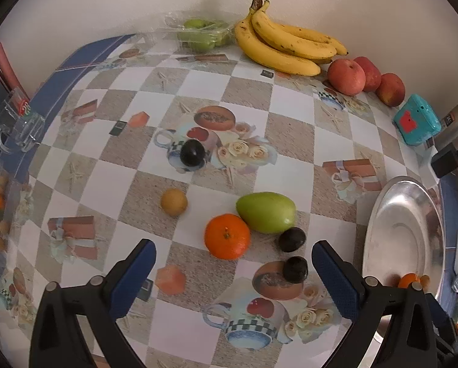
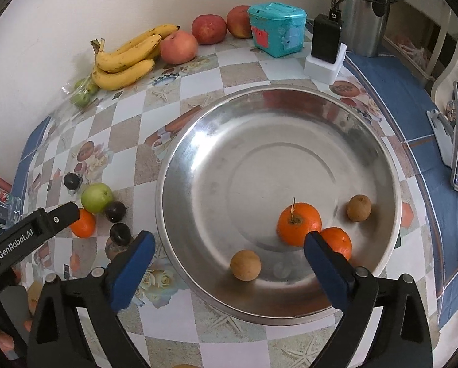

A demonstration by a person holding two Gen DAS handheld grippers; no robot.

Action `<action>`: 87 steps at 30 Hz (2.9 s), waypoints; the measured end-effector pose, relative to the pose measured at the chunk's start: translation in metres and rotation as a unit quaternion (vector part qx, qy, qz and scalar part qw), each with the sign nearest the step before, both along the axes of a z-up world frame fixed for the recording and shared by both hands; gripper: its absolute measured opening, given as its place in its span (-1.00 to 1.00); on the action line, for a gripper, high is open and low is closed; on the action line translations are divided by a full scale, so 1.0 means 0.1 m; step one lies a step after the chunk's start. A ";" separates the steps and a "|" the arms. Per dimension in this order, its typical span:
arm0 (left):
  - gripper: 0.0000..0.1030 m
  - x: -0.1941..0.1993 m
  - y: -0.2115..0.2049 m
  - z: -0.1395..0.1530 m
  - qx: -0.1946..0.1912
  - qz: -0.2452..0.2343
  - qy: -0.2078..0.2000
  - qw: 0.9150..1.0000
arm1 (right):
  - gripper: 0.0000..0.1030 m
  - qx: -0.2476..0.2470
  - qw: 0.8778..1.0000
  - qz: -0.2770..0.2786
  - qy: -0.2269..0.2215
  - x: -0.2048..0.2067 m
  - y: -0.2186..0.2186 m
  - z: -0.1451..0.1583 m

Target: Organize fruits

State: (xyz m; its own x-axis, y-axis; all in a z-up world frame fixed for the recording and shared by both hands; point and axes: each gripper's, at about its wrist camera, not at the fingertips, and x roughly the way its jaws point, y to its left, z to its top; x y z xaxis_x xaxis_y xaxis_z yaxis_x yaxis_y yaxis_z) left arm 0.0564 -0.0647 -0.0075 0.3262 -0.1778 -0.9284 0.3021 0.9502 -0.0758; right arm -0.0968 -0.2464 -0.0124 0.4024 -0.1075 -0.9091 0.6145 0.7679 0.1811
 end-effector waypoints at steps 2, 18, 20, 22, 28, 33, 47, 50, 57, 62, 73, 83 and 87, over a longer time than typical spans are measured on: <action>1.00 0.01 0.01 0.01 0.002 -0.002 -0.003 1.000 | 0.90 -0.003 1.000 0.000 -0.001 0.01 0.00 0.00; 1.00 0.00 0.01 0.13 0.041 -0.045 -0.046 0.997 | 0.90 -0.013 0.999 0.026 -0.038 0.05 0.11 0.12; 1.00 0.05 0.08 0.14 0.043 -0.034 -0.050 0.997 | 0.90 -0.014 0.998 0.038 -0.052 0.09 0.17 0.17; 1.00 0.09 0.17 0.16 0.044 -0.021 -0.054 0.997 | 0.90 -0.016 0.997 0.050 -0.063 0.13 0.24 0.20; 1.00 0.19 0.41 0.20 0.032 0.016 -0.053 0.998 | 0.90 -0.027 0.994 0.084 -0.071 0.27 0.41 0.23; 1.00 0.24 0.48 0.18 0.023 0.026 -0.045 0.998 | 0.89 -0.029 0.992 0.092 -0.076 0.33 0.50 0.24; 1.00 0.49 0.80 0.02 -0.001 0.072 -0.007 0.997 | 0.89 -0.050 0.985 0.156 -0.052 0.66 0.86 0.10; 1.00 0.55 0.89 -0.02 -0.008 0.085 0.001 0.996 | 0.89 -0.039 0.985 0.162 -0.053 0.71 0.88 0.07; 1.00 0.61 0.96 -0.08 -0.005 0.097 0.010 0.995 | 0.89 -0.019 0.982 0.177 -0.064 0.80 0.95 0.04; 1.00 0.60 0.85 -0.14 -0.004 0.080 0.017 0.997 | 0.89 -0.015 0.979 0.194 -0.060 0.84 0.98 0.03; 0.85 0.63 0.68 -0.33 -0.035 0.055 0.040 0.997 | 0.34 0.020 0.982 0.185 -0.025 0.84 0.87 -0.19; 0.17 0.67 0.59 -0.43 -0.046 0.043 0.042 0.997 | -0.10 0.036 0.981 0.189 -0.006 0.86 0.88 -0.32; -0.04 0.69 0.58 -0.48 -0.051 0.045 0.047 0.997 | -0.24 0.038 0.981 0.190 0.000 0.87 0.89 -0.37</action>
